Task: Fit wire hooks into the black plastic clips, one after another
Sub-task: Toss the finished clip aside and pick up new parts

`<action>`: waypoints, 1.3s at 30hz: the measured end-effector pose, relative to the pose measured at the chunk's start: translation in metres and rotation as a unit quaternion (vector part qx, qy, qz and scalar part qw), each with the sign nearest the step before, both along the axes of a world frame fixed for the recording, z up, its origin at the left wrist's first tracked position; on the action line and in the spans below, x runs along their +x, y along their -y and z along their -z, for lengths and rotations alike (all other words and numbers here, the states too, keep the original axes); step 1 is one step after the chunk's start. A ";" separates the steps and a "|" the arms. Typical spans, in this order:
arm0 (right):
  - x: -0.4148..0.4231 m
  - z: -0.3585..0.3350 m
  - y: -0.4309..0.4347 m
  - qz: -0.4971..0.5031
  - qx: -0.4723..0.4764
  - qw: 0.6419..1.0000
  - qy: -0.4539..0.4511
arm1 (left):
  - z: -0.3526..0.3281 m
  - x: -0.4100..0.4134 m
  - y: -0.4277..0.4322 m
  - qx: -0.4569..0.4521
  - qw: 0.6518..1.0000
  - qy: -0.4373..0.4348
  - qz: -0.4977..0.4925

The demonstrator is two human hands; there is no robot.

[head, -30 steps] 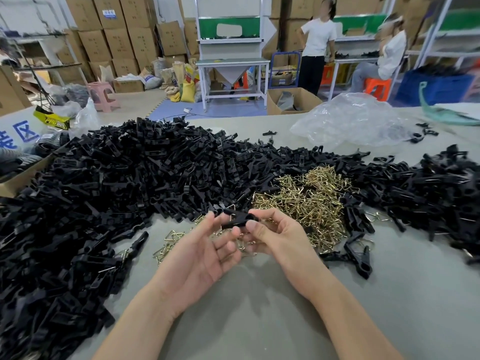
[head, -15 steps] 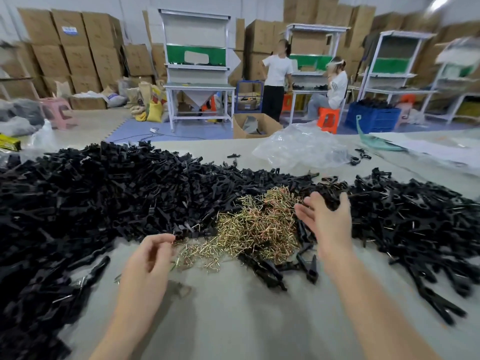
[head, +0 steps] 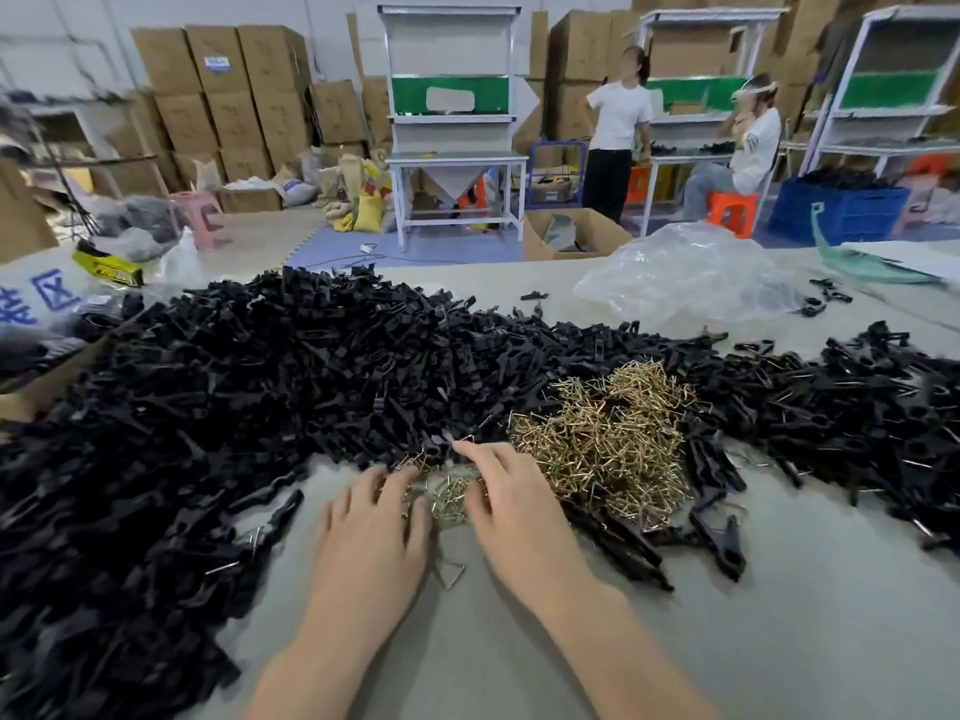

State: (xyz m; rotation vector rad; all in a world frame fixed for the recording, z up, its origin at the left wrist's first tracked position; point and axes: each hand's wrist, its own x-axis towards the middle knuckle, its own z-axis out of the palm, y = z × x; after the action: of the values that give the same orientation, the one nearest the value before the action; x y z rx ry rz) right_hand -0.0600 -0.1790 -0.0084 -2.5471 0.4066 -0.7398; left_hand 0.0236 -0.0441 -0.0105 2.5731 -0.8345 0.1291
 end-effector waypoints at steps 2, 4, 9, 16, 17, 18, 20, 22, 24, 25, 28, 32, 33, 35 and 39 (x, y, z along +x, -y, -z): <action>0.005 0.002 0.003 0.016 -0.040 0.999 -0.011 | -0.001 0.004 0.003 -0.003 1.000 0.014 -0.003; 0.011 0.002 0.006 0.034 -0.077 0.996 -0.021 | -0.002 0.006 0.007 -0.009 1.000 0.020 -0.001; 0.024 0.002 0.011 0.056 -0.116 0.990 -0.051 | 0.000 0.006 0.008 -0.004 1.000 0.017 0.013; 0.018 0.001 0.010 0.069 -0.150 0.985 -0.057 | -0.002 0.009 0.007 0.007 0.999 0.027 0.046; 0.016 0.001 0.010 0.066 -0.149 0.985 -0.053 | -0.002 0.010 0.007 0.018 0.998 0.033 0.055; 0.015 0.000 0.010 0.066 -0.146 0.986 -0.043 | -0.002 0.012 0.008 0.034 0.997 0.038 0.063; 0.014 -0.003 0.008 0.063 -0.127 0.990 -0.003 | -0.001 0.015 0.009 0.071 0.994 0.046 0.074; 0.012 -0.006 0.005 0.043 -0.076 0.994 0.070 | 0.001 0.016 0.010 0.084 0.992 0.049 0.077; 0.008 -0.009 0.002 0.011 0.041 0.990 0.134 | 0.000 0.016 0.009 0.065 0.994 0.053 0.076; 0.005 -0.011 0.001 -0.002 0.125 0.979 0.158 | -0.001 0.015 0.008 0.040 0.994 0.060 0.076; -0.002 -0.019 -0.002 -0.019 0.385 0.899 0.209 | 0.000 0.014 0.008 -0.039 0.992 0.107 0.061; -0.008 -0.023 0.001 -0.031 0.567 0.781 0.260 | -0.002 0.016 0.006 -0.078 0.991 0.101 0.036; -0.009 -0.023 0.001 -0.025 0.582 0.769 0.262 | -0.002 0.017 0.006 -0.072 0.993 0.086 0.036; -0.010 -0.021 0.001 -0.017 0.607 0.749 0.264 | -0.001 0.019 0.006 -0.025 0.997 0.043 0.058; -0.011 -0.018 0.002 -0.019 0.628 0.736 0.253 | 0.002 0.021 0.007 0.017 0.997 0.030 0.076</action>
State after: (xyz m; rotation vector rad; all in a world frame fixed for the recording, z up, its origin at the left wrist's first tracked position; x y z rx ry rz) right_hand -0.0706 -0.1806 0.0094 -1.0179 0.4343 -0.7197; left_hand 0.0449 -0.0514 -0.0124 2.5372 -1.0599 0.1479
